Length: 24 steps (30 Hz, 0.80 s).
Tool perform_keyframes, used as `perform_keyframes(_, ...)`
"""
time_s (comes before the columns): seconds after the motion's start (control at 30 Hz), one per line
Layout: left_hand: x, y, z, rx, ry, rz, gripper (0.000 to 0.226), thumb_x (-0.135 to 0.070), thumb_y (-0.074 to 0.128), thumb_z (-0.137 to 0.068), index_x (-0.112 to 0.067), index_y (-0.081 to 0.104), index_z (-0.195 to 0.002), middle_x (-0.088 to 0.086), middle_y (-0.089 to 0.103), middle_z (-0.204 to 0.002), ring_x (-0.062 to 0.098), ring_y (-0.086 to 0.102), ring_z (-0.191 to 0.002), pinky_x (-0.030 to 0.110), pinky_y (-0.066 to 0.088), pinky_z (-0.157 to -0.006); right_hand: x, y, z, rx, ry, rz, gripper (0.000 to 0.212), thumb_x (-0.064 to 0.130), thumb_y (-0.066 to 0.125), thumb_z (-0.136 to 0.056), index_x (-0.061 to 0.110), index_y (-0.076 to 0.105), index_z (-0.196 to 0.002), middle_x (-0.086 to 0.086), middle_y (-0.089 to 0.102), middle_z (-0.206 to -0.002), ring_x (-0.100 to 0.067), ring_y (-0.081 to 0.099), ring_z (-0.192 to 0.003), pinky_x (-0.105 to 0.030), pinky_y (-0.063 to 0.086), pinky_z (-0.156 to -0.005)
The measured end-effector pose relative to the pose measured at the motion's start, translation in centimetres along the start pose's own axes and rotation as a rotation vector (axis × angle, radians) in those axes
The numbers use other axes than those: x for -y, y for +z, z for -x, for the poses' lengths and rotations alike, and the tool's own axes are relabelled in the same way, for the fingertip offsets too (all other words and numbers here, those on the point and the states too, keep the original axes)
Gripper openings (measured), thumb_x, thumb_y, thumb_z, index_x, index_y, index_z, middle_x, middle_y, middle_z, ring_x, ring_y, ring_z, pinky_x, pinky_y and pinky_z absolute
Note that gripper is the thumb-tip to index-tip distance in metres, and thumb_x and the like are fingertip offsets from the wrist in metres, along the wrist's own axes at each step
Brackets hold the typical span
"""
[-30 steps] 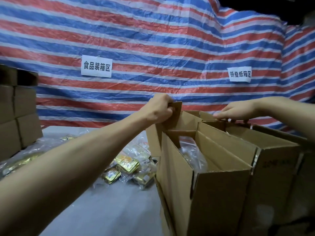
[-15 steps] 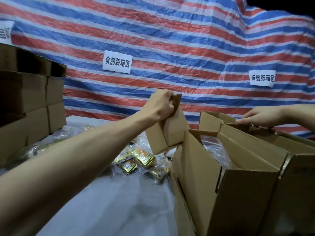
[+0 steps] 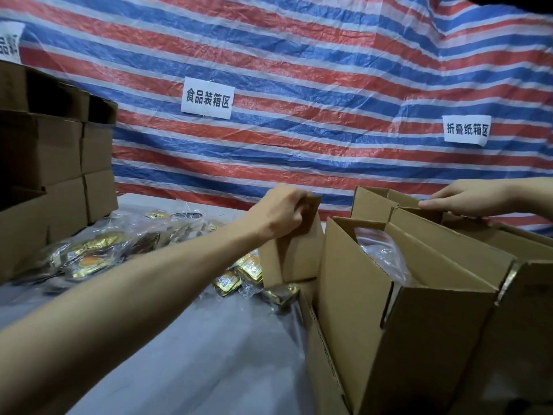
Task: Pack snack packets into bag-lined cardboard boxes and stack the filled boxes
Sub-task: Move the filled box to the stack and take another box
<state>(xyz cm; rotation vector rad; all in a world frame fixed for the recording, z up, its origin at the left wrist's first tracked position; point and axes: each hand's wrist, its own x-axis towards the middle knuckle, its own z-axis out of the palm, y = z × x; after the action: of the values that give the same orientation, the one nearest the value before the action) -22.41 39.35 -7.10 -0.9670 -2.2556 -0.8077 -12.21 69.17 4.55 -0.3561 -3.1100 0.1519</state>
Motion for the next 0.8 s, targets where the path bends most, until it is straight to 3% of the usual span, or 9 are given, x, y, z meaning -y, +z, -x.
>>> perform_keyframes(0.1, 1.4, 1.7, 2.5, -0.011, 0.032, 0.047, 0.011, -0.003, 0.056, -0.097, 0.002, 0.065, -0.093, 0.015, 0.069, -0.092, 0.028, 0.06, -0.081, 0.035, 0.047, -0.072, 0.0, 0.0, 0.1, -0.003, -0.003, 0.001, 0.041, 0.051, 0.044, -0.099, 0.023, 0.07, -0.114, 0.002, 0.069, -0.114, -0.015, 0.063, -0.105, -0.036, 0.048, -0.098)
perform_keyframes(0.17, 2.5, 2.0, 3.7, -0.06, 0.01, 0.091, 0.012, -0.003, 0.058, -0.097, 0.0, 0.063, -0.087, 0.011, 0.065, -0.083, 0.023, 0.054, -0.072, 0.022, 0.037, -0.062, 0.0, 0.1, 0.1, -0.002, -0.002, 0.006, 0.042, 0.051, 0.044, -0.099, 0.023, 0.069, -0.118, 0.003, 0.068, -0.115, -0.013, 0.062, -0.106, -0.036, 0.047, -0.1)
perform_keyframes(0.23, 3.1, 2.2, 4.6, -0.065, 0.004, 0.09, 0.017, -0.003, 0.058, -0.098, -0.002, 0.06, -0.081, 0.004, 0.056, -0.075, 0.019, 0.046, -0.066, 0.02, 0.031, -0.057, 0.1, 0.1, 0.1, -0.004, 0.01, 0.015, 0.045, 0.051, 0.043, -0.101, 0.022, 0.066, -0.126, 0.007, 0.066, -0.116, -0.011, 0.06, -0.107, -0.035, 0.044, -0.099)
perform_keyframes(0.4, 3.9, 1.3, 5.4, -0.117, -0.073, 0.107, 0.021, -0.002, 0.059, -0.097, -0.008, 0.056, -0.077, -0.003, 0.053, -0.069, 0.005, 0.045, -0.06, 0.009, 0.035, -0.056, 0.4, 0.1, 0.2, -0.013, 0.028, 0.04, 0.047, 0.052, 0.044, -0.101, 0.022, 0.062, -0.132, 0.004, 0.061, -0.122, -0.017, 0.056, -0.115, -0.038, 0.043, -0.101)
perform_keyframes(0.53, 4.6, -0.2, 7.0, -0.111, -0.105, 0.07, 0.024, -0.002, 0.06, -0.096, -0.013, 0.054, -0.075, -0.001, 0.053, -0.069, 0.01, 0.046, -0.06, 0.011, 0.035, -0.055, 1.0, -0.3, 0.9, -0.065, 0.0, 0.086, 0.051, 0.051, 0.046, -0.101, 0.018, 0.055, -0.139, -0.003, 0.056, -0.14, -0.019, 0.051, -0.124, -0.041, 0.035, -0.114)
perform_keyframes(0.7, 3.3, -1.2, 11.2, -0.037, 0.031, -0.012, 0.02, -0.005, 0.063, -0.096, -0.011, 0.057, -0.077, -0.002, 0.053, -0.074, 0.015, 0.046, -0.066, 0.029, 0.031, -0.064, 3.0, -1.7, 2.4, -0.191, -0.03, 0.127, 0.058, 0.056, 0.044, -0.101, 0.016, 0.052, -0.142, -0.009, 0.052, -0.146, -0.028, 0.049, -0.132, -0.045, 0.034, -0.114)
perform_keyframes(0.8, 1.3, -1.8, 14.2, -0.018, 0.128, 0.005, 0.016, -0.008, 0.064, -0.095, -0.009, 0.061, -0.079, -0.006, 0.052, -0.075, 0.012, 0.045, -0.068, 0.019, 0.031, -0.064, 4.8, -2.3, 3.5, -0.224, -0.075, 0.147, 0.062, 0.057, 0.04, -0.102, 0.015, 0.047, -0.147, -0.01, 0.046, -0.153, -0.028, 0.043, -0.139, -0.045, 0.03, -0.117)
